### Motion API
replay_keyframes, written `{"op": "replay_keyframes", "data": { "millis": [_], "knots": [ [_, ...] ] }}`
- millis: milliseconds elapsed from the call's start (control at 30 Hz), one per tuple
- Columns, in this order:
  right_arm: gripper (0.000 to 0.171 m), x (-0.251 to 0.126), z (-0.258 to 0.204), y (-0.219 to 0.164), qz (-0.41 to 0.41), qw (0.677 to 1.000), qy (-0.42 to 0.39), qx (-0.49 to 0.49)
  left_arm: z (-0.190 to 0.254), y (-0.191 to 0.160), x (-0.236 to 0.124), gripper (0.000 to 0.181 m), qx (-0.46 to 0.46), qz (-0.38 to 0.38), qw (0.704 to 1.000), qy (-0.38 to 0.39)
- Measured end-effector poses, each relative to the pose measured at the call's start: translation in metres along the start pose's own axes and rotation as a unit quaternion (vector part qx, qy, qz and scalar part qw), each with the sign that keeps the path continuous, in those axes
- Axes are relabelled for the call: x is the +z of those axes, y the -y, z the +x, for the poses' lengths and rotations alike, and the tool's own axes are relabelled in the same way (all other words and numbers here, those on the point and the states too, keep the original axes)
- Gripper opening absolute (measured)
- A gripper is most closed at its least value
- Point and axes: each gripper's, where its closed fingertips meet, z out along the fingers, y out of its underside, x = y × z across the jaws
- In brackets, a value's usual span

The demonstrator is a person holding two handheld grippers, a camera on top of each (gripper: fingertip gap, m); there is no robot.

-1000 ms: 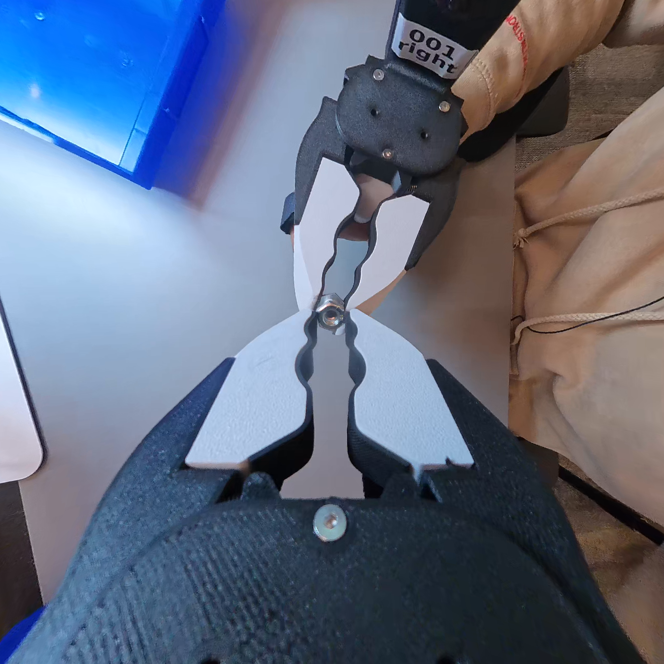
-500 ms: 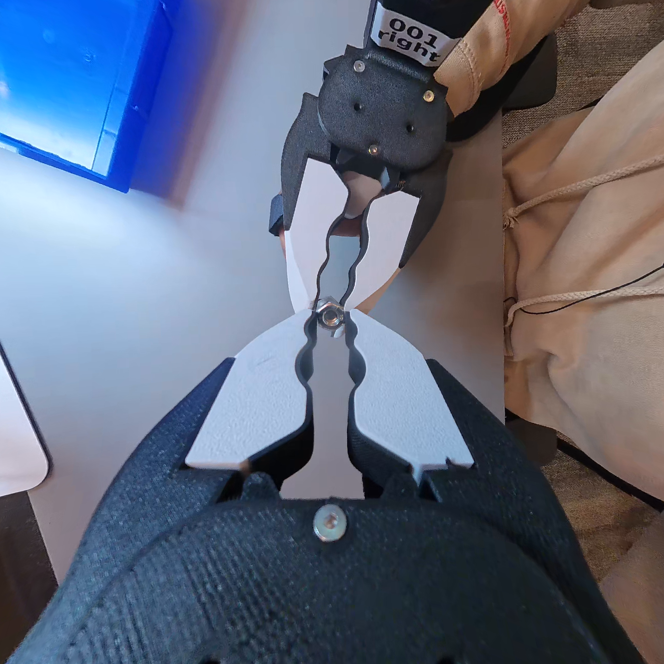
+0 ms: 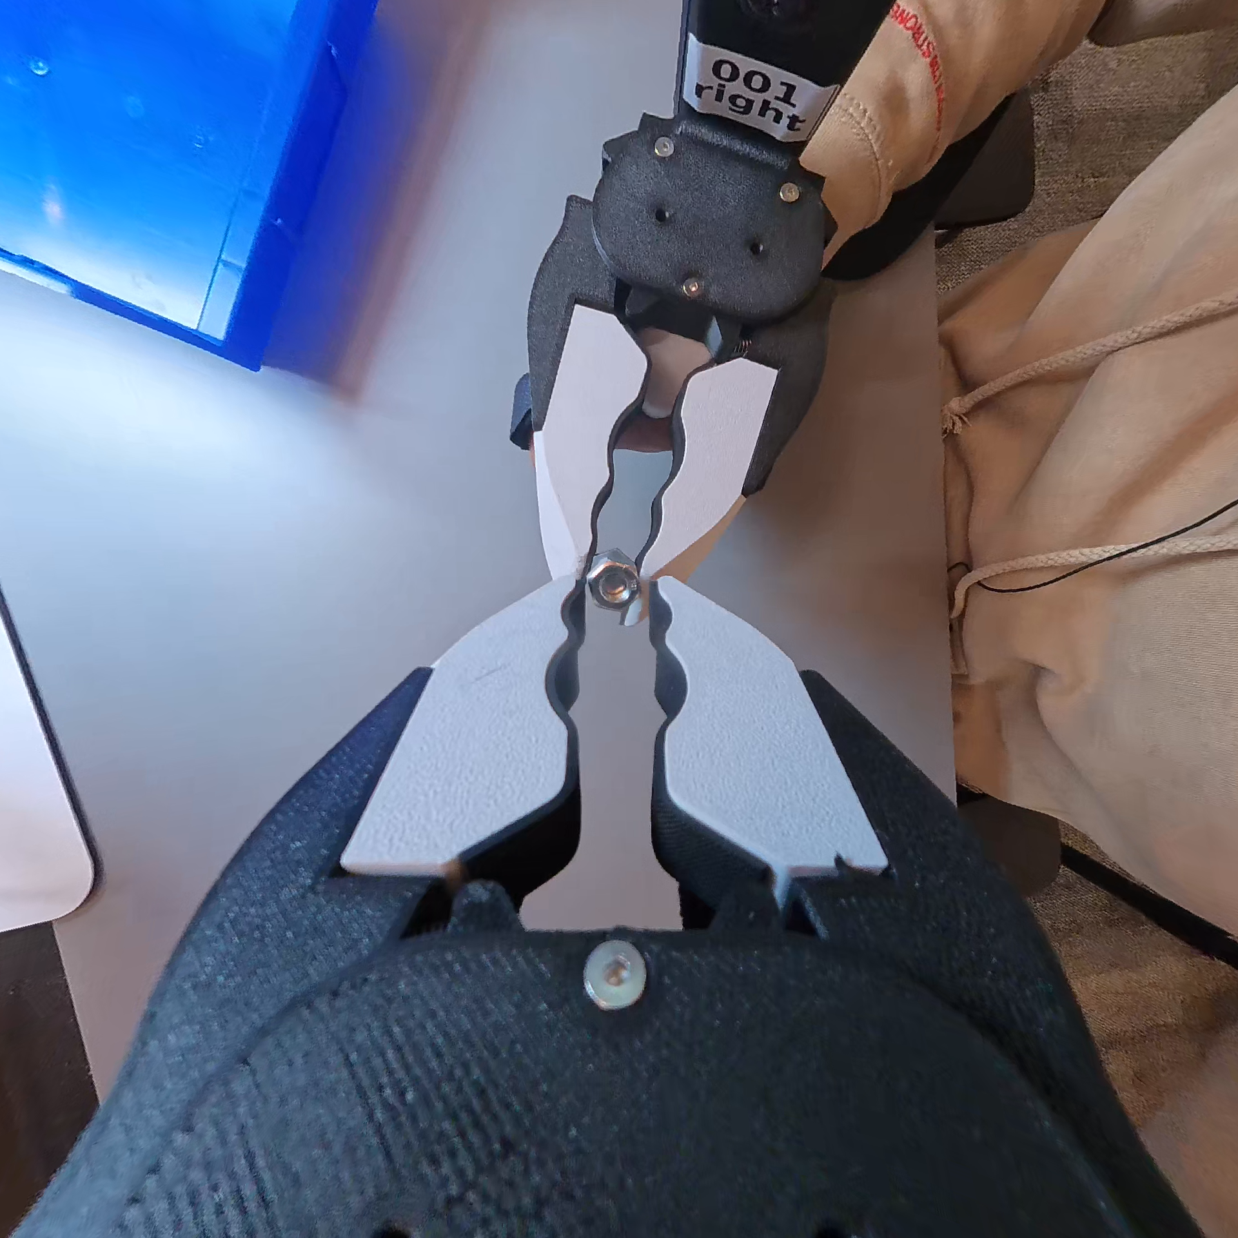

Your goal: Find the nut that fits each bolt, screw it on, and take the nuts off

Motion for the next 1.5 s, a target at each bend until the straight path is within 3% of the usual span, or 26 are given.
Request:
{"op": "replay_keyframes", "data": {
  "millis": [200, 400, 633, 1100, 1500],
  "knots": [
    [0.015, -0.001, 0.0, 0.002, 0.006, 1.0, 0.003, 0.008, 0.0, 0.001, -0.006, 0.021, 0.003, 0.035, 0.999, 0.008],
    [0.015, -0.007, -0.002, 0.014, 0.037, 0.998, 0.02, 0.036, 0.007, 0.018, -0.014, 0.027, 0.011, 0.226, 0.973, 0.038],
    [0.015, -0.009, -0.011, 0.022, 0.055, 0.996, 0.049, 0.048, 0.013, 0.018, -0.017, 0.028, -0.001, 0.378, 0.921, 0.097],
    [0.015, -0.005, -0.018, 0.01, 0.034, 0.997, 0.062, 0.043, 0.01, 0.007, -0.005, 0.023, -0.033, 0.44, 0.892, 0.1],
    [0.015, -0.006, -0.016, 0.012, 0.042, 0.997, 0.06, 0.037, 0.01, 0.002, -0.016, 0.022, -0.046, 0.476, 0.875, 0.078]
  ]
}}
